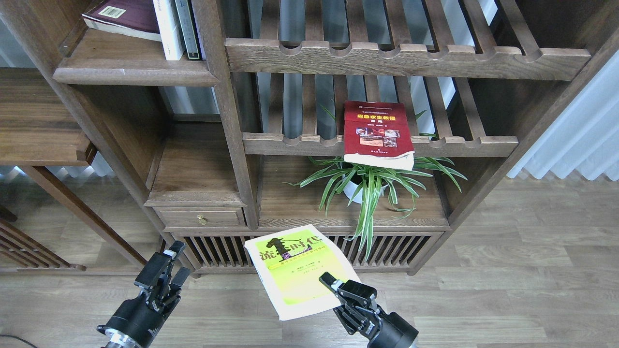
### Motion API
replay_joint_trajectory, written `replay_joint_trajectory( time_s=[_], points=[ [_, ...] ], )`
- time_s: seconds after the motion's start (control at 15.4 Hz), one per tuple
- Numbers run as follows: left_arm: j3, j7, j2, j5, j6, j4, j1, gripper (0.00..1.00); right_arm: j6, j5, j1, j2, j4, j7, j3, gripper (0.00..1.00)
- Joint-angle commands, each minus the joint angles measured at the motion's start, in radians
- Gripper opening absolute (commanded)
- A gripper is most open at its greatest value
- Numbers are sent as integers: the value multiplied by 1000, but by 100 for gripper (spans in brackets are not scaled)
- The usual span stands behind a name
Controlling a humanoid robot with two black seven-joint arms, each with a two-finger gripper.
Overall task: Organize books on shelf
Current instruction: 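Bring the left gripper to the yellow-green book's edge to grasp it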
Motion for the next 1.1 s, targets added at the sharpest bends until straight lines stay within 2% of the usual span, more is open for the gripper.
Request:
replay_joint_trajectory(
  time_s=[0.0,0.65,0.84,1.04],
  points=[
    [20,2,0,2,0,-2,-15,95,0,0,4,11,0,0,-1,8],
    [36,3,3,2,0,-2,-14,94,0,-11,-6,13,5,-2,3,9],
    [86,6,1,5,0,0,-30,89,0,-30,-12,16,8,-4,-3,9],
    [109,8,1,5,0,3,-52,85,0,-30,-24,26,9,-33,-6,9]
  ],
)
